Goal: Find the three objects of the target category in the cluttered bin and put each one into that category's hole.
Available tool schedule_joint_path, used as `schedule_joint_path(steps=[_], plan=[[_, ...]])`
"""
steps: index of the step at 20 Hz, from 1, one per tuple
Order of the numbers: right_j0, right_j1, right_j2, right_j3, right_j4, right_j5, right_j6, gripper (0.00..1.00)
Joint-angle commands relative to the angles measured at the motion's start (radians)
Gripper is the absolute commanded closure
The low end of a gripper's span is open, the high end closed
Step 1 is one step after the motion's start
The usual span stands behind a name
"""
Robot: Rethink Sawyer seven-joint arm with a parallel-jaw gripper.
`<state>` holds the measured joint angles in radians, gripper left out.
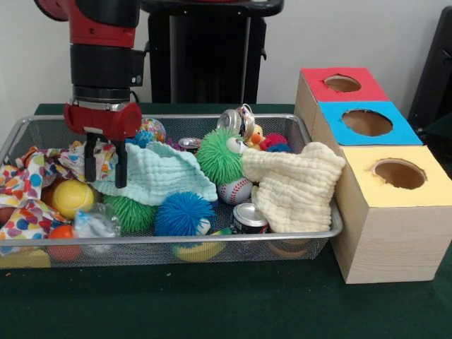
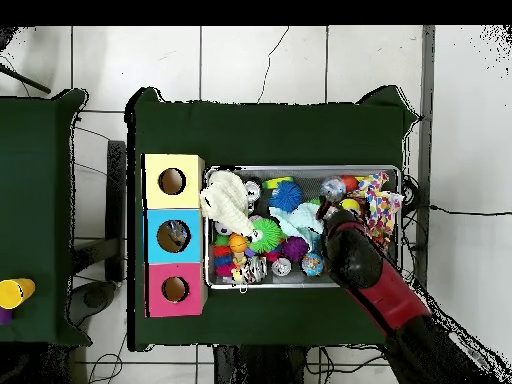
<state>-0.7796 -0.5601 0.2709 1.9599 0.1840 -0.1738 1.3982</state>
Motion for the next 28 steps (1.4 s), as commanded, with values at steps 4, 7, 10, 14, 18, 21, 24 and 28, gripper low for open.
schedule_joint_path(steps=[4,7,10,14,18,21,24,28], plan=[[-0.102,0.093,0.166,-0.044,-0.071,-0.081,0.284,0.0],[-0.127,0.111,0.18,-0.056,-0.102,-0.08,0.258,0.0],[-0.169,0.153,0.216,-0.074,-0.137,-0.079,0.242,0.0],[-0.211,0.212,0.253,-0.11,-0.201,-0.079,0.208,0.0],[-0.245,0.242,0.291,-0.128,-0.24,-0.055,0.189,0.0],[-0.248,0.243,0.297,-0.146,-0.251,-0.023,0.17,0.0],[-0.236,0.224,0.284,-0.142,-0.253,-0.022,0.174,0.0],[-0.222,0.218,0.261,-0.135,-0.248,-0.04,0.19,0.0]])
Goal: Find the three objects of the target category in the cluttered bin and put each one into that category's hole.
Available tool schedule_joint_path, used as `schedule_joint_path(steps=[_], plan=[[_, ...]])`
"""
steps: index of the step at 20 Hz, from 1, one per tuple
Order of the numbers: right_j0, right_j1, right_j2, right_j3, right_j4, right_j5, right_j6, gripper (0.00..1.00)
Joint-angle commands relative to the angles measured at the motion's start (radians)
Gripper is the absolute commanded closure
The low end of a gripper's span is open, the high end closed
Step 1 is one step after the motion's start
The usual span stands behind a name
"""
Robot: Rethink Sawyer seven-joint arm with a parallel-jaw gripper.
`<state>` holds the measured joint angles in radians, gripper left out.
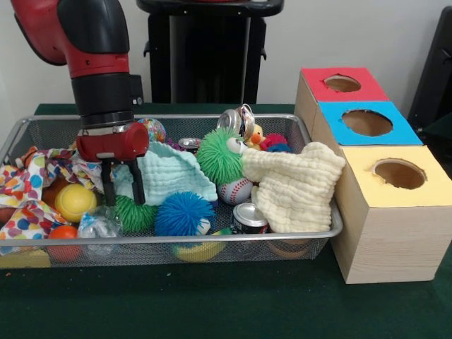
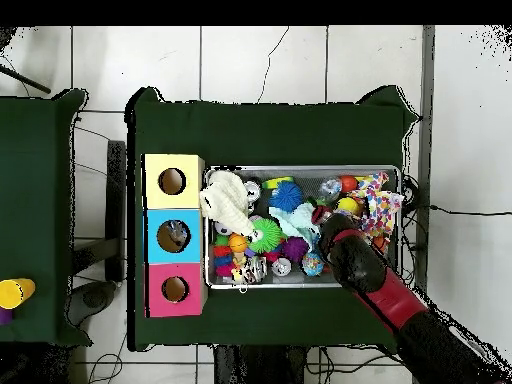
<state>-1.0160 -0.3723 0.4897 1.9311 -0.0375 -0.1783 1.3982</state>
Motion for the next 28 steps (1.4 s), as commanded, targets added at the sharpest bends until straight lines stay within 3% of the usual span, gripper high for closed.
schedule_joint_path(steps=[1,15,28], plan=[[0.017,0.028,0.037,-0.103,-0.024,-0.042,0.196,0.0],[-0.039,0.065,0.09,-0.119,-0.037,-0.028,0.203,0.0],[-0.045,0.072,0.075,-0.118,-0.006,-0.023,0.213,0.0]])
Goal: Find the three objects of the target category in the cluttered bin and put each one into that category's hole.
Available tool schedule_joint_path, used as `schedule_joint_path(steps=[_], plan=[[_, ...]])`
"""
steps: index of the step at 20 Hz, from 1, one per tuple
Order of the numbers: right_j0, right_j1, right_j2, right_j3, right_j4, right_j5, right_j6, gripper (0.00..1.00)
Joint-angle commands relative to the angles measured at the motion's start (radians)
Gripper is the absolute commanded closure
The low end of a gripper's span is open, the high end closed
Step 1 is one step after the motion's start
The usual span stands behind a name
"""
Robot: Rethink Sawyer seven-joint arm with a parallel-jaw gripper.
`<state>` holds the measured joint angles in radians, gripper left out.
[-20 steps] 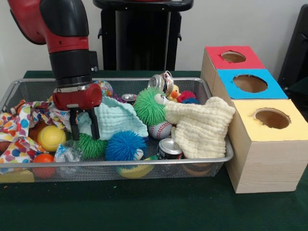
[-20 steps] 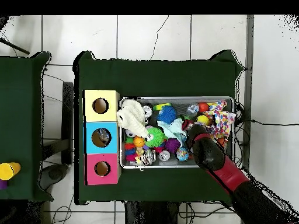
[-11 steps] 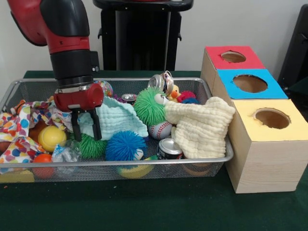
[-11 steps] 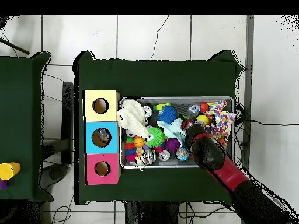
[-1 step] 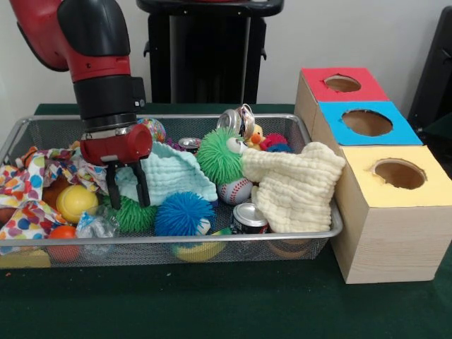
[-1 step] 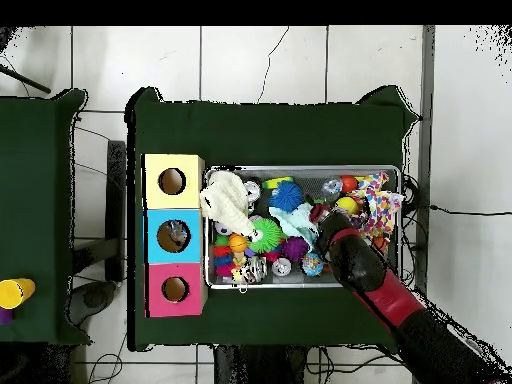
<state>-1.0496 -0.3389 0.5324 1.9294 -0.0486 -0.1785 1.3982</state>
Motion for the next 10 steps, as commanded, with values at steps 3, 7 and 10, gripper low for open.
schedule_joint_path(steps=[3,7,10], plan=[[0.002,0.02,0.019,-0.116,0.017,-0.011,0.21,0.0],[0.015,0.003,0.0,-0.11,0.033,-0.007,0.216,0.0],[-0.005,-0.016,0.014,-0.101,0.039,0.028,0.212,0.0]])
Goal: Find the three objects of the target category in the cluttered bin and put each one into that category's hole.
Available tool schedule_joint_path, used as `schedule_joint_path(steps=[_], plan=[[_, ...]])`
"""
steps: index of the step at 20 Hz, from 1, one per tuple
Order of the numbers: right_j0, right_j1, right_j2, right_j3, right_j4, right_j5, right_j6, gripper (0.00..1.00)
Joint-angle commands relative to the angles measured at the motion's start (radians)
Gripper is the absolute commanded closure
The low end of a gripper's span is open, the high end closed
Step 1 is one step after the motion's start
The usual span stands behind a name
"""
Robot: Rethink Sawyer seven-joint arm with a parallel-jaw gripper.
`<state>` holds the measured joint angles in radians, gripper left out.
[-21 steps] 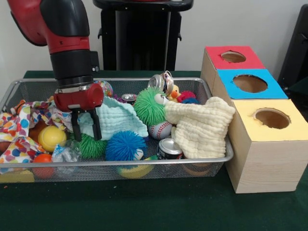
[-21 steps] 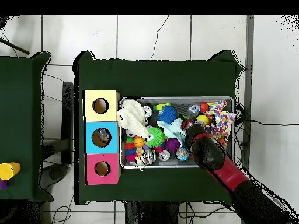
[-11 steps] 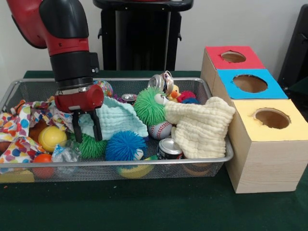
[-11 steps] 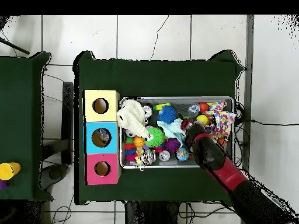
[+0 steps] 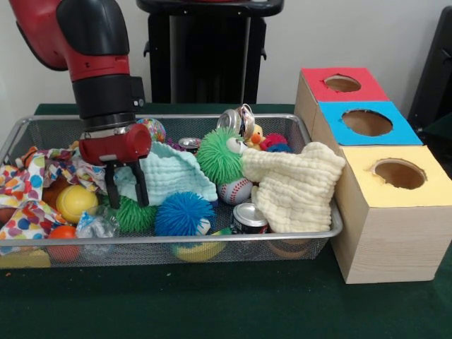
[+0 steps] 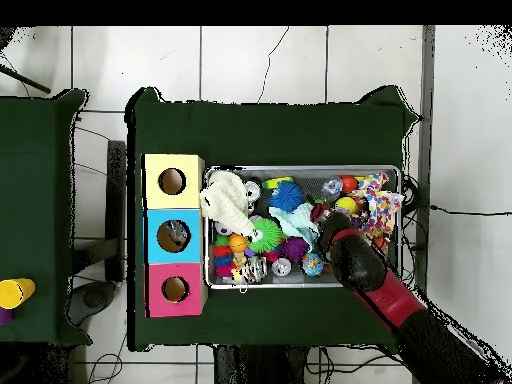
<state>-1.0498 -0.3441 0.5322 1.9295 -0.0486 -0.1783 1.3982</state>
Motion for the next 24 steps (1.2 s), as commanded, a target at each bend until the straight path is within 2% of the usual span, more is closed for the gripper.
schedule_joint_path(steps=[1,10,24], plan=[[0.001,-0.024,0.003,-0.104,0.045,0.048,0.202,0.0],[-0.03,-0.057,0.009,-0.116,0.035,0.137,0.15,0.0],[-0.04,-0.033,0.017,-0.135,0.021,0.15,0.145,0.0]])
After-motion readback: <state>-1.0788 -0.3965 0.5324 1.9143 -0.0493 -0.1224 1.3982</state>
